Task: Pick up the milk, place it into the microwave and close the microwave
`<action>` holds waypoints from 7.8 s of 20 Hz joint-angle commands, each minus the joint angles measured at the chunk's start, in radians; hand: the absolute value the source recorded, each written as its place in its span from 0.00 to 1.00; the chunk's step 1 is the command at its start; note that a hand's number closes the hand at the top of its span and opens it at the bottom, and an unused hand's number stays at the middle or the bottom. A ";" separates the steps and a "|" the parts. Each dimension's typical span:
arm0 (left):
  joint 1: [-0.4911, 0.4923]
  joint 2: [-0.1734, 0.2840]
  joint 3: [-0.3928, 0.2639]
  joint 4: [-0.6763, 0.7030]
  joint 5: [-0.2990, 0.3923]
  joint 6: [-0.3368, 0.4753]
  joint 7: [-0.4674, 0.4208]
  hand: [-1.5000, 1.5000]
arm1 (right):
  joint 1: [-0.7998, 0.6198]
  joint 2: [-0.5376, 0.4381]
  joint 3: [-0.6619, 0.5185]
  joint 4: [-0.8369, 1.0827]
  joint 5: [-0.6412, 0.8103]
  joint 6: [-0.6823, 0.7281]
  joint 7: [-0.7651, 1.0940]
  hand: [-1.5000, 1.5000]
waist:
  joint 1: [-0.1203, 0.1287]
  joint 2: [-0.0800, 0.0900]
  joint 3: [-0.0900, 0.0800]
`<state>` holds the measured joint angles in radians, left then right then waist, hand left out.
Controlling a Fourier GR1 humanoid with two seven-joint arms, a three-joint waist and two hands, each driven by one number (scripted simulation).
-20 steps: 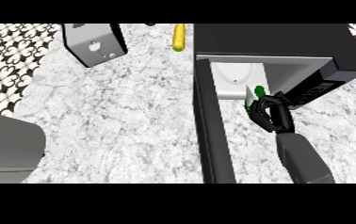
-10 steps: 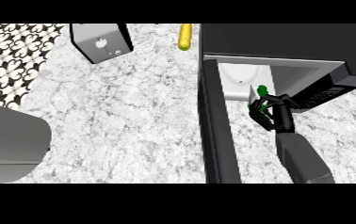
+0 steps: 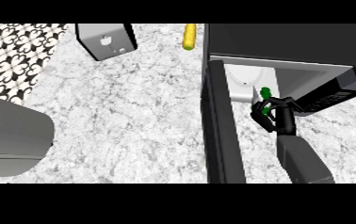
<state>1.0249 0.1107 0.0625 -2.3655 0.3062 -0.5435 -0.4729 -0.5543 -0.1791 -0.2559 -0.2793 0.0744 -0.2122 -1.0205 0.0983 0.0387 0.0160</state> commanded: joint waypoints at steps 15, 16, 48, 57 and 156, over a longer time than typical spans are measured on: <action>-0.074 0.026 0.021 -0.015 0.008 0.031 0.047 0.00 | -0.175 -0.147 0.010 -0.035 -0.003 -0.102 0.133 1.00 | 0.097 0.025 -0.012; -0.072 0.032 0.026 -0.005 0.007 0.029 0.050 0.00 | -0.172 -0.158 0.006 -0.043 -0.009 -0.098 0.131 1.00 | 0.100 0.025 -0.013; -0.205 0.108 0.012 0.056 0.036 0.039 0.173 0.00 | -0.245 0.007 0.123 -0.103 -0.061 -0.248 0.203 0.00 | 0.109 0.004 -0.019; -0.217 0.093 -0.018 0.081 0.040 0.055 0.205 0.00 | -0.265 -0.033 0.142 -0.087 -0.079 -0.295 0.243 0.00 | 0.064 -0.008 -0.019; -1.853 -0.111 -1.038 1.364 0.187 1.315 0.273 1.00 | 0.943 -0.540 0.168 -1.608 -0.866 0.815 0.601 0.00 | -0.325 0.006 -0.021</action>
<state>-0.7771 0.0022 -1.0109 -1.0538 0.4496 0.7522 -0.1685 0.3895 -0.7026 -0.0752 -1.8740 -0.7599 0.6000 -0.4333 -0.2179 0.0373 -0.0044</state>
